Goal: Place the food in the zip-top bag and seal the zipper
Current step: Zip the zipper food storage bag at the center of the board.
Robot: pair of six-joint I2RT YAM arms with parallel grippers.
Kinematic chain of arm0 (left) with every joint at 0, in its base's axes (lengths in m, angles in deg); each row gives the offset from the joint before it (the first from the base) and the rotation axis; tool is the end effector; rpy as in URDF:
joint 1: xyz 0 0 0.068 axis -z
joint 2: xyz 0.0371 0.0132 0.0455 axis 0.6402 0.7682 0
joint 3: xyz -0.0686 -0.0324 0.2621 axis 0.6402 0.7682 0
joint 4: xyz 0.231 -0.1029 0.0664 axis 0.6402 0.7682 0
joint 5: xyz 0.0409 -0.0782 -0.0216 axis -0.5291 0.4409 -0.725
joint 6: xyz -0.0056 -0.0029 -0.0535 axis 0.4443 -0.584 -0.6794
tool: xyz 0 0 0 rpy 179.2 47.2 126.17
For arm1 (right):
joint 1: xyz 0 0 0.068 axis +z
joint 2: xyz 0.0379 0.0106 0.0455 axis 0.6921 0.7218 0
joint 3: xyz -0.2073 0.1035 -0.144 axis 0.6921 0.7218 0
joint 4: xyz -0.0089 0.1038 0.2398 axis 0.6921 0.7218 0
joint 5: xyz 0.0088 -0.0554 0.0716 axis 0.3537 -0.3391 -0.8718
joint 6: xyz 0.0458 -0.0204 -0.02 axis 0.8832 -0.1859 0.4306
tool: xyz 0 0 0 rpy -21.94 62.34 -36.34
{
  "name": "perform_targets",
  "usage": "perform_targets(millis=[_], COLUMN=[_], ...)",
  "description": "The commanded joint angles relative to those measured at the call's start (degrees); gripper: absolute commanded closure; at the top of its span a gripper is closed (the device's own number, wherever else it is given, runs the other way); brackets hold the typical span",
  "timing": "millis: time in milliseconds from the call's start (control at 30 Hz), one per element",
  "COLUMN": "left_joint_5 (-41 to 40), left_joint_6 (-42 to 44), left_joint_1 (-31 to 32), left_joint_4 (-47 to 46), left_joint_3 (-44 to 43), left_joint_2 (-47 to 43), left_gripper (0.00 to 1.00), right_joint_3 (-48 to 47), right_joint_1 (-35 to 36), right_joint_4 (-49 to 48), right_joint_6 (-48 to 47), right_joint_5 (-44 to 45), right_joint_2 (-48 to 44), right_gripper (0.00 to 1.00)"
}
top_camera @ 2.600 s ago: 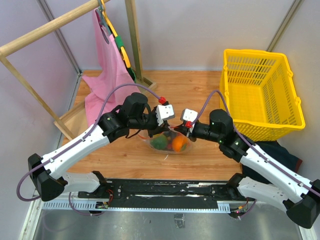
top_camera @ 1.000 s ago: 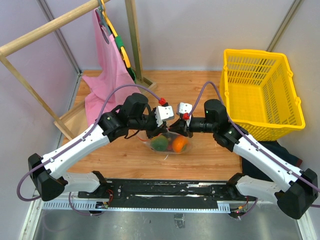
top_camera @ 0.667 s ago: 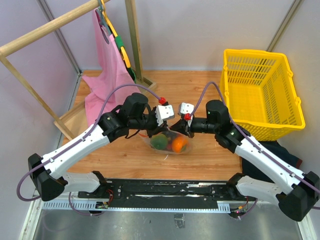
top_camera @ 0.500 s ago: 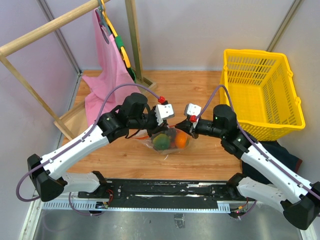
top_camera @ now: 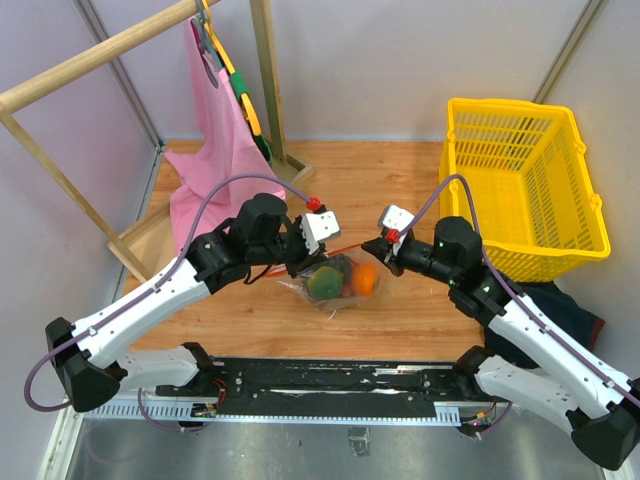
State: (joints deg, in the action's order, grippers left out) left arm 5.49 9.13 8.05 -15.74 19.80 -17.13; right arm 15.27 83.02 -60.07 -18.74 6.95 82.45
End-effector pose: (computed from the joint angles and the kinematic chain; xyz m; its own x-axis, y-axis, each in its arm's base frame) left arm 0.1622 -0.1928 0.3546 -0.0441 0.5113 -0.8583 0.9289 0.3371 0.1531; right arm 0.1486 0.1381 0.3437 0.1140 -0.2138 -0.9702 -0.8694 0.4511 -0.2016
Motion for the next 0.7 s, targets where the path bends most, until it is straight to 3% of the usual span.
perform_targets(millis=[0, 667], left_joint_5=[-3.51, -11.67], left_joint_6=[-0.87, -8.87], left_joint_1=[-0.13, -0.21], left_joint_4=[1.99, -0.28], left_joint_3=[1.58, 8.27], left_joint_2=[-3.27, -7.77], left_gripper=[0.95, 1.00], right_joint_3=[1.12, 2.41], right_joint_1=[-0.81, -2.65], right_joint_4=[-0.42, -1.76], right_joint_6=[0.92, 5.02], right_joint_5=[9.16, 24.40], right_joint_2=[-2.53, -3.85], right_gripper=[0.99, 0.99])
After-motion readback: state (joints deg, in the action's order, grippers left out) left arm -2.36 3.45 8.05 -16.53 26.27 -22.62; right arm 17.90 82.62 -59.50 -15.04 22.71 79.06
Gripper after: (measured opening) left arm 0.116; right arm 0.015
